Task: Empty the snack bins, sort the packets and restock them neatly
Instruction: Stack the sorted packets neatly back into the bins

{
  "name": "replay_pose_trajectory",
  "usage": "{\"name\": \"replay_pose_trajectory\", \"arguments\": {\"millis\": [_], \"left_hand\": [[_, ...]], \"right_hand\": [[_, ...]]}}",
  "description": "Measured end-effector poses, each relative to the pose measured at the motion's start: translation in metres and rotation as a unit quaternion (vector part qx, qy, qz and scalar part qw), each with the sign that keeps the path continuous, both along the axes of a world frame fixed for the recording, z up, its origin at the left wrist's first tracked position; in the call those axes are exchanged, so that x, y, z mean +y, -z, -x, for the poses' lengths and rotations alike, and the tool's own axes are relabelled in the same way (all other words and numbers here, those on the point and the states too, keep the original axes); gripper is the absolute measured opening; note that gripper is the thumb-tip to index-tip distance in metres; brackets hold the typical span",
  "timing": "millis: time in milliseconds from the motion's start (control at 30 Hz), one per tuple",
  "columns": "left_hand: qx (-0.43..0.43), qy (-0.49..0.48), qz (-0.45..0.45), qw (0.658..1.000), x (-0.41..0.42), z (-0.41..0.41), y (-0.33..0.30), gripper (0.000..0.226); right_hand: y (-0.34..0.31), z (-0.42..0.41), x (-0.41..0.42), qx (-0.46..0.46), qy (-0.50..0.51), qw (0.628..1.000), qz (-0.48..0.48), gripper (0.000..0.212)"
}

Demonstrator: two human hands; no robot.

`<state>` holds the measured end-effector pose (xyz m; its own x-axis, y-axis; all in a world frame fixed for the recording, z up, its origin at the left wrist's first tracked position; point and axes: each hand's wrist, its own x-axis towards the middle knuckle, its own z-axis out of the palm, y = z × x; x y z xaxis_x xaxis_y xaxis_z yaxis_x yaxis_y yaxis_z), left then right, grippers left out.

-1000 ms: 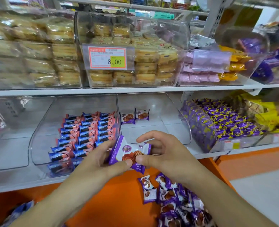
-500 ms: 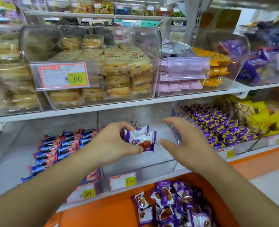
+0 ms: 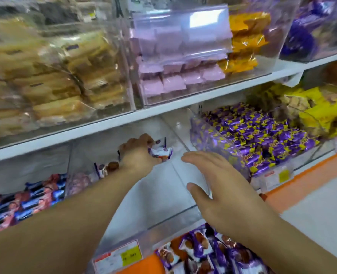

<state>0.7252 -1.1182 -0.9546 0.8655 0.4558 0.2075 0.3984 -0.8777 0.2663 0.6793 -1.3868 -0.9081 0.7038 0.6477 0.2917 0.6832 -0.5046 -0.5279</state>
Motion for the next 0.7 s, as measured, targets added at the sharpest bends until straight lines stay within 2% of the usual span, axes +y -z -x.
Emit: {"name": "replay_pose_trajectory", "arguments": {"millis": [100,200,400,567,700], "left_hand": [[0.024,0.006,-0.059,0.998,0.001,-0.001,0.010,0.048],[0.029,0.003,-0.086,0.996,0.000,0.002,0.012,0.046],[-0.010,0.004,-0.038,0.999,-0.005,0.008,0.009,0.051],[0.034,-0.008,-0.070,0.997,-0.010,0.004,0.002,0.046],[0.034,-0.010,-0.099,0.994,-0.015,0.003,0.002,0.044]], "right_hand": [[-0.001,0.000,0.000,0.008,0.006,1.000,-0.008,0.053],[-0.002,0.002,0.000,0.016,0.007,1.000,-0.011,0.053],[0.000,0.000,-0.002,0.015,0.034,0.999,-0.029,0.063],[0.002,0.000,-0.004,0.018,0.044,0.999,-0.020,0.064],[0.002,0.001,-0.003,0.018,0.049,0.998,-0.018,0.064]]}}
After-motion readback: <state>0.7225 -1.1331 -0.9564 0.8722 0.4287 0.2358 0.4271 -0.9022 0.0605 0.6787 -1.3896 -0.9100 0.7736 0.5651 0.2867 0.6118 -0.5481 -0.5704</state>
